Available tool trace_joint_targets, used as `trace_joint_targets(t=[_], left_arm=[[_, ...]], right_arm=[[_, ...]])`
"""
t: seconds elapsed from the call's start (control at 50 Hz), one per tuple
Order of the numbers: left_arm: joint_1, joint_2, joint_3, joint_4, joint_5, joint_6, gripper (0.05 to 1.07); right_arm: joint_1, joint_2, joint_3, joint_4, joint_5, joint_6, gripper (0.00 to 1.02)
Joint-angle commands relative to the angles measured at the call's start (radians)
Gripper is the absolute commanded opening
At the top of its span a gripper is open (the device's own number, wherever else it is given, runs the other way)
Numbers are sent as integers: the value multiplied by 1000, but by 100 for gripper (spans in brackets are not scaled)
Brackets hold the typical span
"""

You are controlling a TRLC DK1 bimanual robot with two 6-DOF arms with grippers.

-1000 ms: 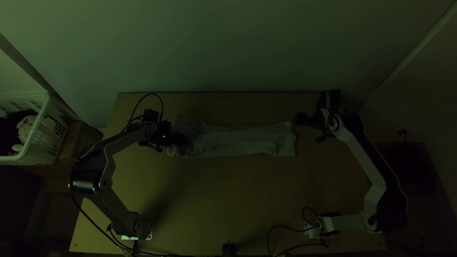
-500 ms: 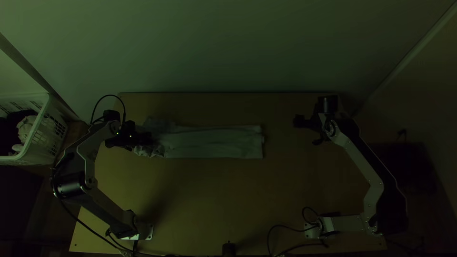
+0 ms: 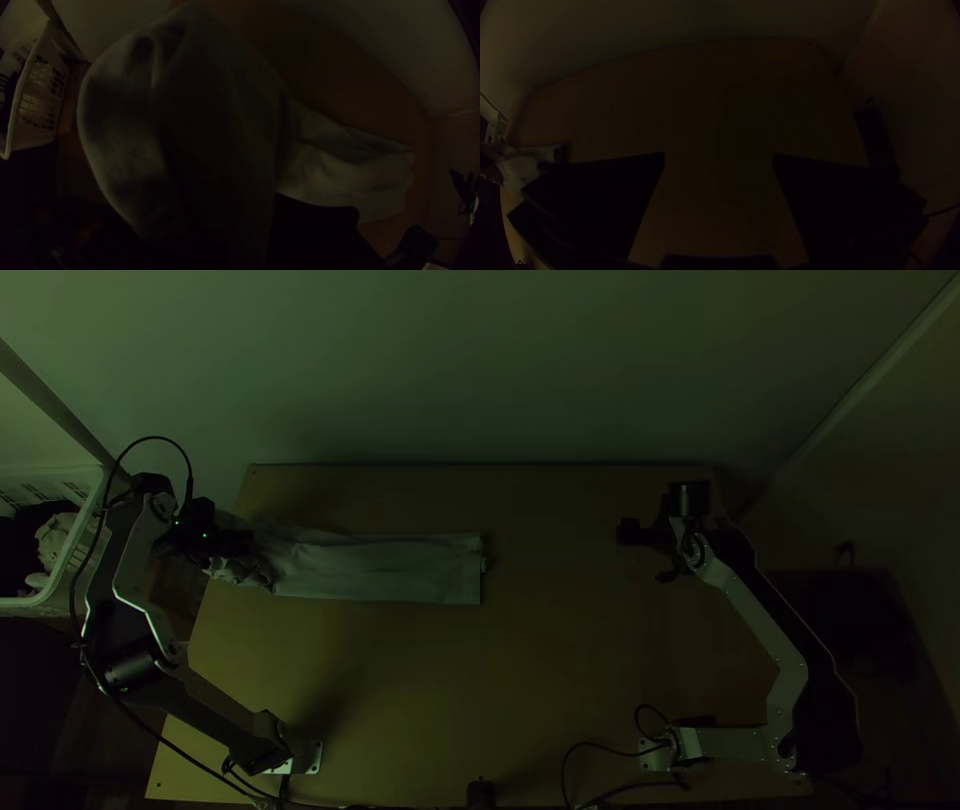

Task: Fold the t-shirt

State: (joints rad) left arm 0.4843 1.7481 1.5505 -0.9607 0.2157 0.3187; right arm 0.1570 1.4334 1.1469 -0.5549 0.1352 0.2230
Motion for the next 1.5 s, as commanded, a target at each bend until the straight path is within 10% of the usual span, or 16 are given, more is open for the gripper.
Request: trace_joint_targets(t=[0.0, 0.66, 1.42, 1.48], left_arm=[[-73, -76, 51, -56, -29, 25, 8], [-664, -75, 229, -288, -207, -173, 8], [-1035, 340, 611, -434, -208, -348, 8], [-1056, 364, 643, -431, -210, -346, 28]], right_arm=[[-1, -33, -33, 12, 3, -5, 99], [-53, -130, -116, 15, 3, -2, 99], [-99, -172, -200, 53, 1, 3, 99], [-99, -174, -210, 66, 3, 3, 99]])
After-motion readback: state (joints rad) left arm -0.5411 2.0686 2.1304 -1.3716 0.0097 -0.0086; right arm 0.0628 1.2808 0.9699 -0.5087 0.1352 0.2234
